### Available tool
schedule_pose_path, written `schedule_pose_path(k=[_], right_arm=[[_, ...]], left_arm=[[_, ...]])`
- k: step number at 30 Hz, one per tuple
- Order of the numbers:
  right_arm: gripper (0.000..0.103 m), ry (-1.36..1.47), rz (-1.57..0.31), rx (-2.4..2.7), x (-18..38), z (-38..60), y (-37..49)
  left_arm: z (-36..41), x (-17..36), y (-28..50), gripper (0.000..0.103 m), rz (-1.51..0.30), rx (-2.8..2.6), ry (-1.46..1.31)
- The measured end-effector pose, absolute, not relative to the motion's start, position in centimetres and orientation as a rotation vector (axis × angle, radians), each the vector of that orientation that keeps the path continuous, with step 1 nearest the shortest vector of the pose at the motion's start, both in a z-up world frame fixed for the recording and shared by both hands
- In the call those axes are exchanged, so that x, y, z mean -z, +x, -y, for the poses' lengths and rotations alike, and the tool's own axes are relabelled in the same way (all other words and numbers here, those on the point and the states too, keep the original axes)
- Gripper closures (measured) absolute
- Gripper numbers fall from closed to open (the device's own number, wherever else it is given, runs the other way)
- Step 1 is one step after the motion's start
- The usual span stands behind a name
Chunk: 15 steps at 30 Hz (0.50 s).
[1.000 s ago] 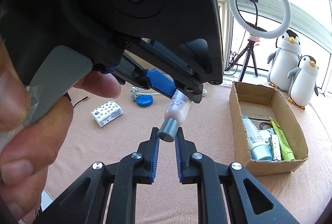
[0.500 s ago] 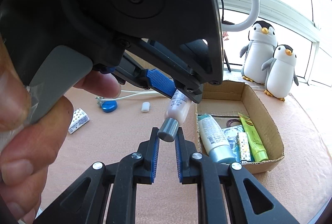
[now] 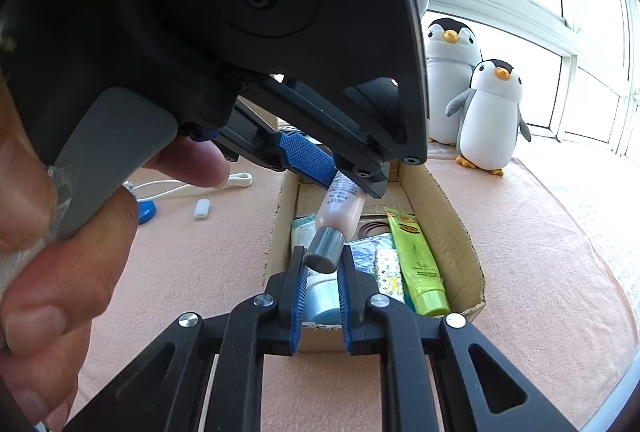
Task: Organize objects
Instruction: 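Lower the white tube into the box and open the right gripper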
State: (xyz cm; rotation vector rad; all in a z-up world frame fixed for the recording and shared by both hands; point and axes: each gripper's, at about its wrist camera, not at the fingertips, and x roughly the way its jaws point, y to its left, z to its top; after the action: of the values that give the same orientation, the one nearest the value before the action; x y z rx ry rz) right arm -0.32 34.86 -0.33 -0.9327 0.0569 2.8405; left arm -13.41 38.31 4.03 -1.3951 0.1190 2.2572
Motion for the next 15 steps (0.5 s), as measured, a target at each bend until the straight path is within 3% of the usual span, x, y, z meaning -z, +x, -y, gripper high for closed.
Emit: schedule_pose_path(k=[1,2,4,10,15], right_arm=[[0.084,-0.991,-0.051,-2.808,1.2,-35.2,-1.1],[0.069,-1.036,-0.071,-2.778,1.8,-35.7,-1.4],[0.067,-1.026,-0.152,-2.787,2.0,-36.5,-0.8],[0.067,-1.025,-0.146,-2.764,1.5,-35.5,0.5],[0.058,-1.03,-0.128,-2.799,1.2,-34.7,-0.6]], left_arm=[[-37.9,-3.7,-14.1,0.002,-0.108,-2.283,-1.399],[-37.4,-3.5,-14.6,0.001,-0.104,-2.313,-1.401],[-36.0,-3.3,-15.4,0.001,-0.111,-2.337,-1.41],[-30.8,-2.9,-16.0,0.001,-0.065,-2.379,-1.429],[-25.6,-3.1,-14.5,0.001,-0.067,-2.454,-1.43]])
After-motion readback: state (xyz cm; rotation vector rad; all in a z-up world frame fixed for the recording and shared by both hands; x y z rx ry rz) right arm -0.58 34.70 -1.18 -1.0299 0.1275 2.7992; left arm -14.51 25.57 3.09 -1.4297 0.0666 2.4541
